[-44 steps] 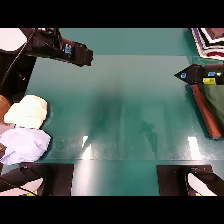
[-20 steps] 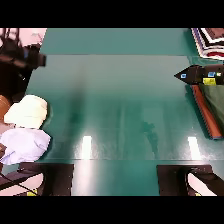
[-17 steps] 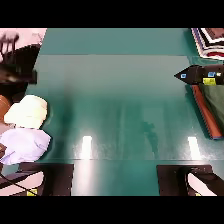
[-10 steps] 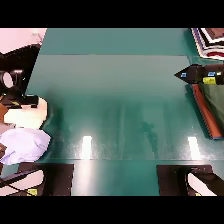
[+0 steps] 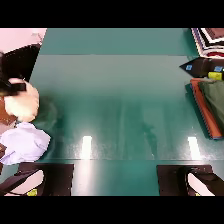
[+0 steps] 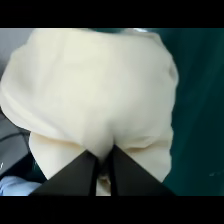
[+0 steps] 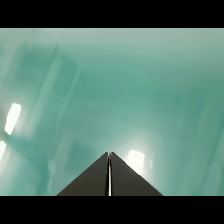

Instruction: Fold the shirts.

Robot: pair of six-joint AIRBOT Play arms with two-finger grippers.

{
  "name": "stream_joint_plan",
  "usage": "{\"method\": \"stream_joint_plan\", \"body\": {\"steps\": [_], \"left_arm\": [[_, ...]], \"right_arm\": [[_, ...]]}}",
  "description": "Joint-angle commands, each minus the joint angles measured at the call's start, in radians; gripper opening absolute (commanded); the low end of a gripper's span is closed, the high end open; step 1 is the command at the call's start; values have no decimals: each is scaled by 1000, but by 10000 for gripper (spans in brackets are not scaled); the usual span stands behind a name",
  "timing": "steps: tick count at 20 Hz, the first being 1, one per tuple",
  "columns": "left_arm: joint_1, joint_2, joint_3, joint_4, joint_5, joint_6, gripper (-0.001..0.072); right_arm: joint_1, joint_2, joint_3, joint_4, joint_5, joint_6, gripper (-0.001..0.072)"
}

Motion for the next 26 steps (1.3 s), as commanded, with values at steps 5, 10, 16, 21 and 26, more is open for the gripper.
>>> {"method": "stream_joint_plan", "body": {"steps": [5,10,16,21,26], "left_arm": [[-259,139,521,-268,-170,106,28],[-580,55,500,-267,-198,54,27],[-882,-261,404,-349,-39,74,335],[-824,-331,404,-181,18,71,516],[-558,-355,301,-297,43,52,360]], "right_arm": [[0,-32,275,-2,-4,0,15],[0,-114,431,-2,77,0,15],[0,-131,478,-2,141,0,15],[0,-109,478,-10,146,0,15],[0,-114,478,-10,153,0,15]]}}
